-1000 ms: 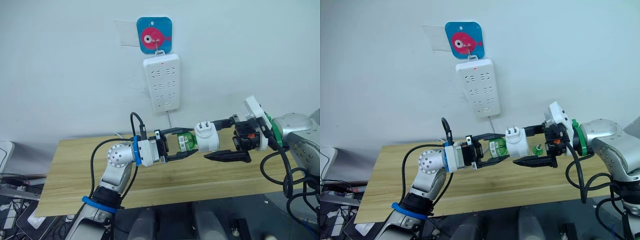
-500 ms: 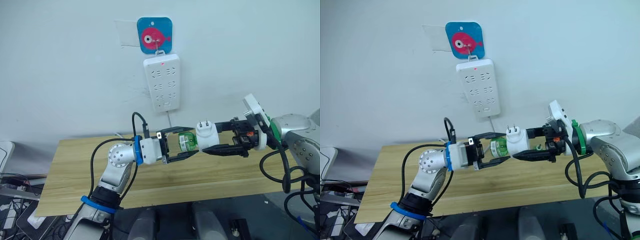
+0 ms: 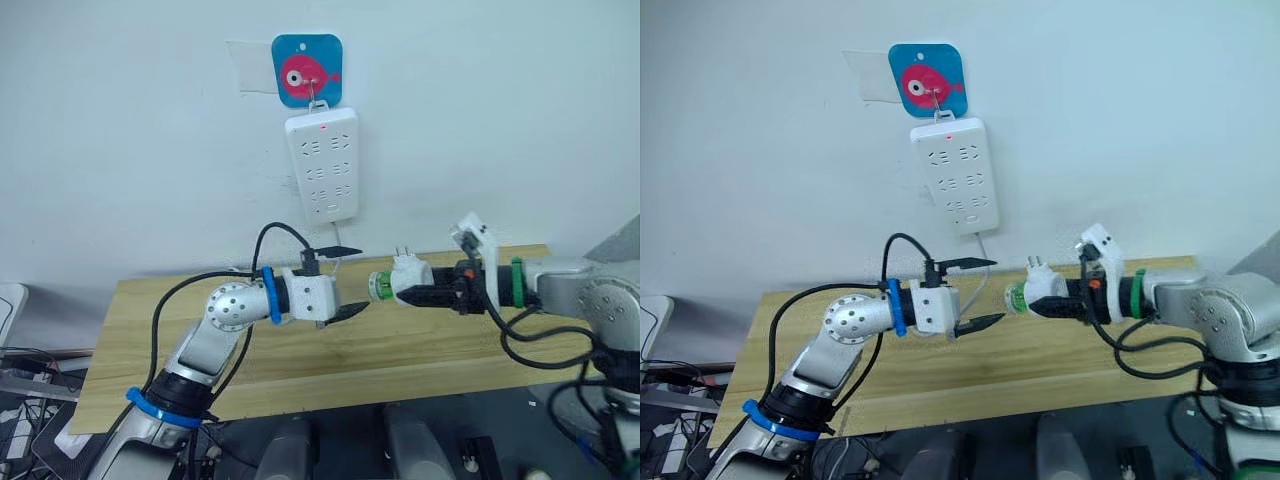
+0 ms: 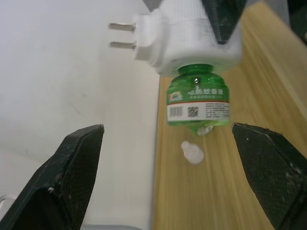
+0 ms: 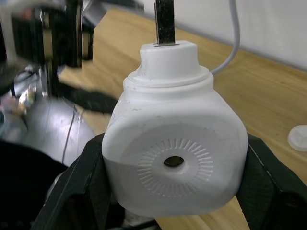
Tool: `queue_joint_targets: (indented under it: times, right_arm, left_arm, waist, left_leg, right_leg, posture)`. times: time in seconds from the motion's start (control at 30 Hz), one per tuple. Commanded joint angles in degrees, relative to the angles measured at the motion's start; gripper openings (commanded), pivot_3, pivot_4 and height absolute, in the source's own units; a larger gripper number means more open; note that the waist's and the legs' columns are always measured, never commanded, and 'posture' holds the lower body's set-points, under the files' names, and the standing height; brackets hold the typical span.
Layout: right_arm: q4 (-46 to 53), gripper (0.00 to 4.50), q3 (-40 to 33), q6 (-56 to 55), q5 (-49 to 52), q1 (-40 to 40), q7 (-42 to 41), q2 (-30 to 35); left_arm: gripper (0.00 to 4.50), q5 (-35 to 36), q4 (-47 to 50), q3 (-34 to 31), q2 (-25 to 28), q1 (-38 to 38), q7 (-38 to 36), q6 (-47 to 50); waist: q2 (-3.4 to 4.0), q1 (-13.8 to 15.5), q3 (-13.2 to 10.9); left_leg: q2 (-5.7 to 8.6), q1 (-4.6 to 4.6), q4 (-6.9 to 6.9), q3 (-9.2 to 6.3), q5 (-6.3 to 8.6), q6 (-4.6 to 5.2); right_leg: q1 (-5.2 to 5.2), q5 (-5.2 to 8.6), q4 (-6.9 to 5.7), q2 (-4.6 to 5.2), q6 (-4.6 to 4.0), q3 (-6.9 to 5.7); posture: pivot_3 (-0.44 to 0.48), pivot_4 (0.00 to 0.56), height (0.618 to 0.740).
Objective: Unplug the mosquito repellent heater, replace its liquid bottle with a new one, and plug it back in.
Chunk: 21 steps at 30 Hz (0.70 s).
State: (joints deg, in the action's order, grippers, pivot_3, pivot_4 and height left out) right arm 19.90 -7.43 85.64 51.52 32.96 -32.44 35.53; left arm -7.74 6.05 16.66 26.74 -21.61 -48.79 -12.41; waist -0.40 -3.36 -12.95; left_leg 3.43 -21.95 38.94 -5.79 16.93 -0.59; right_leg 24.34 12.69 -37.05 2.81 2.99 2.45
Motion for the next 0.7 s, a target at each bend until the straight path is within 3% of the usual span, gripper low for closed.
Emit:
queue_joint_targets:
  times: [0.03,0.3,0.7]
  right_arm:
    - [1.2,3.0,-5.5,6.7,2.9,2.4,7.1,-3.5]
    - [1.0,3.0,-6.4,6.9,12.4,2.3,16.7,-4.5]
    - [-0.5,3.0,-5.8,6.9,24.5,2.3,25.3,-3.6]
  left_arm:
    - [4.5,-2.1,3.7,2.0,-0.7,-0.5,0.9,4.2]
    - [4.5,-4.8,5.6,4.3,-4.2,-0.8,4.1,13.0]
    - [4.5,-8.8,2.5,6.6,-5.3,-4.2,6.5,12.2]
  waist:
    - [0.0,0.1,0.0]
    - [0.0,0.0,0.0]
    - [0.0,-0.1,0.0]
  left_leg:
    - [0.0,-0.03,0.0,-0.05,0.0,0.0]
    - [0.05,-0.08,-0.01,-0.03,0.0,0.01]
    - [0.02,-0.05,0.0,0.0,0.0,0.02]
  right_leg:
    - [0.01,0.0,0.01,0.0,0.0,-0.03]
    - [0.03,0.0,0.03,0.06,0.0,-0.06]
    - [0.02,0.0,-0.03,0.02,0.0,-0.04]
  posture:
    - [-0.133,0.198,0.74]
    - [-0.145,0.198,0.74]
    - [-0.143,0.197,0.74]
